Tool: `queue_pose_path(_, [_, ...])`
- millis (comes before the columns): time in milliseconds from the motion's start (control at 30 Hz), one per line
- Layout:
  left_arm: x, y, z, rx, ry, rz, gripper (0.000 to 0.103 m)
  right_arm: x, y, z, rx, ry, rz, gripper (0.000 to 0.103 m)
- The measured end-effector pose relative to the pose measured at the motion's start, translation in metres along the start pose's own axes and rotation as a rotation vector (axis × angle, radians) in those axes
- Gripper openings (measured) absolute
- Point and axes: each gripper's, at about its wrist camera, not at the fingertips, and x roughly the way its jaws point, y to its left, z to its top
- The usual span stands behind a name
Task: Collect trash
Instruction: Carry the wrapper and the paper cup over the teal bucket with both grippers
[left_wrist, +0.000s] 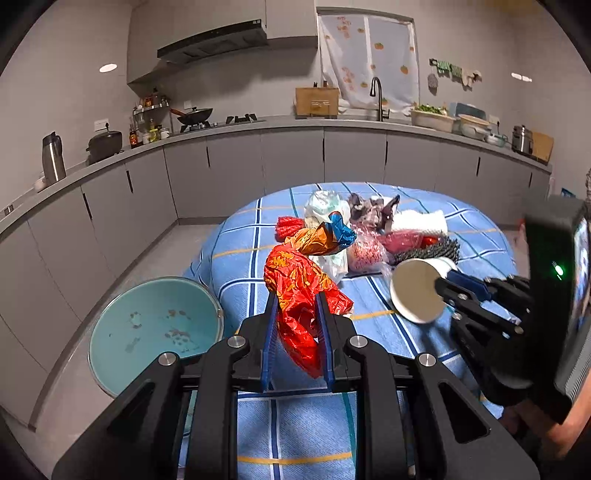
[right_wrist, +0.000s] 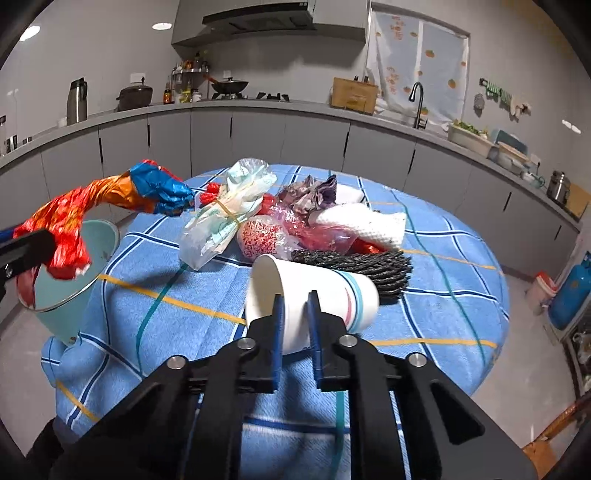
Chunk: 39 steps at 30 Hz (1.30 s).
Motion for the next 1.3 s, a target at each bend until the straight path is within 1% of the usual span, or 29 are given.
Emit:
queue_pose_path(133, [-0.002, 0.004, 0.001, -0.018, -0.005, -0.002, 0.020, -0.016, -0.004, 0.000, 0.007, -0.040, -0.020, 0.004])
queue_pose_path(233, [-0.002, 0.011, 0.004, -0.033, -0.001, 0.004, 0.020, -0.028, -0.006, 0.003, 0.004, -0.075, -0.024, 0.004])
queue_pose_path(333, [0.000, 0.017, 0.005, -0.043, 0.005, 0.018, 0.020, -0.035, -0.005, 0.006, -0.004, -0.091, -0.019, 0.004])
queue_pose_path(467, [0.001, 0.026, 0.008, -0.052, 0.009, 0.047, 0.020, -0.044, -0.005, 0.012, -0.007, -0.116, -0.012, 0.004])
queue_pose_path(567, [0.004, 0.033, 0.010, -0.055, 0.020, 0.076, 0.020, -0.054, -0.002, 0.018, -0.011, -0.151, 0.003, 0.004])
queue_pose_path(700, [0.007, 0.042, 0.009, -0.053, 0.034, 0.126, 0.020, -0.060, 0.006, 0.027, -0.019, -0.180, 0.041, 0.004])
queue_pose_path(967, [0.009, 0.070, 0.009, -0.080, 0.051, 0.199, 0.020, -0.060, 0.038, 0.050, -0.056, -0.222, 0.137, 0.004])
queue_pose_path(1100, [0.010, 0.082, 0.006, -0.100, 0.055, 0.231, 0.021, -0.059, 0.056, 0.062, -0.073, -0.240, 0.184, 0.004])
queue_pose_path(1300, [0.011, 0.097, 0.005, -0.121, 0.062, 0.257, 0.021, -0.056, 0.078, 0.073, -0.095, -0.250, 0.242, 0.004])
